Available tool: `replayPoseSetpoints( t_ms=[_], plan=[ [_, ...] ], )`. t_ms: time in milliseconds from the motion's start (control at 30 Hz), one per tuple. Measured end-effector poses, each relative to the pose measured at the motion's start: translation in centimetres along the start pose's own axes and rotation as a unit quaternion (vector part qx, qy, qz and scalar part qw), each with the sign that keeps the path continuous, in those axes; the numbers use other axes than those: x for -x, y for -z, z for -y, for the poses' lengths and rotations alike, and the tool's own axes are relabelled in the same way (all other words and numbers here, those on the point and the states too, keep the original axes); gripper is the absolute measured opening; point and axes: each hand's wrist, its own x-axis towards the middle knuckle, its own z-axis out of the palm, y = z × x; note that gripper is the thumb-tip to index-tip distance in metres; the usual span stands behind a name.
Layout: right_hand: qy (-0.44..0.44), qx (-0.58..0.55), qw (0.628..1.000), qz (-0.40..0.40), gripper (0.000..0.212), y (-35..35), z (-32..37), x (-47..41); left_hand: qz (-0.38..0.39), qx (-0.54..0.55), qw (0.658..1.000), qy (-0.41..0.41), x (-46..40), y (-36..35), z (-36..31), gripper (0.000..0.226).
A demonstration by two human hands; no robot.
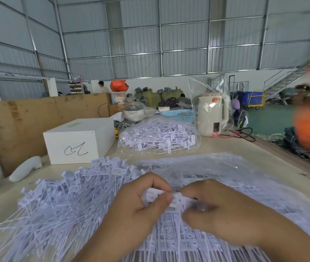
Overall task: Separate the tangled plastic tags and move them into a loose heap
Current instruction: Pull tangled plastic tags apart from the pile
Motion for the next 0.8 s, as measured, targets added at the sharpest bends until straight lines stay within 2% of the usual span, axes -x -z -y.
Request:
replayPoseSetpoints(
  t_ms=[67, 167, 233, 333, 400, 467, 567, 633, 800],
  plan=[
    [0.024, -0.01, 0.999, -0.021, 0.036, 0.1, 0.0, -0.1, -0.038, -0.073, 0.995, -0.048, 0.1, 0.0, -0.1, 0.018],
    [0.065, 0.073, 0.991, -0.096, 0.022, -0.4, -0.2, -0.2, -0.084, -0.152, 0.98, -0.096, 0.1, -0.1, -0.7, 0.015],
    [0.09, 0.095, 0.985, -0.114, 0.018, -0.7, 0.2, -0.1, -0.093, -0.127, 0.983, -0.094, 0.1, -0.2, -1.2, 0.009],
    [0.086, 0.011, 0.992, -0.092, 0.005, -0.8, 0.7, 0.1, -0.054, -0.045, 0.996, -0.059, 0.0, 0.2, -1.3, 0.019],
    [0.085, -0.014, 0.992, -0.094, 0.014, -0.6, 0.6, 0.1, -0.009, -0.029, 0.999, -0.017, 0.0, 0.6, -1.0, 0.031],
    [0.071, -0.015, 0.994, -0.08, 0.029, -0.5, 0.5, 0.1, 0.015, -0.025, 1.0, 0.008, 0.0, 0.7, -0.6, 0.032],
    [0.033, -0.029, 0.999, -0.006, 0.036, -0.3, 0.4, 0.1, 0.02, -0.009, 0.999, 0.025, 0.0, 0.5, -0.4, 0.029],
    [0.019, -0.042, 0.999, -0.001, 0.036, -0.3, 0.5, 0.0, 0.01, -0.003, 1.0, 0.017, -0.1, 0.1, -0.6, 0.027],
    [0.043, -0.113, 0.99, -0.079, 0.031, -1.1, 0.8, -0.1, -0.098, 0.057, 0.993, 0.014, -0.1, -1.0, -0.8, 0.025]
  ],
)
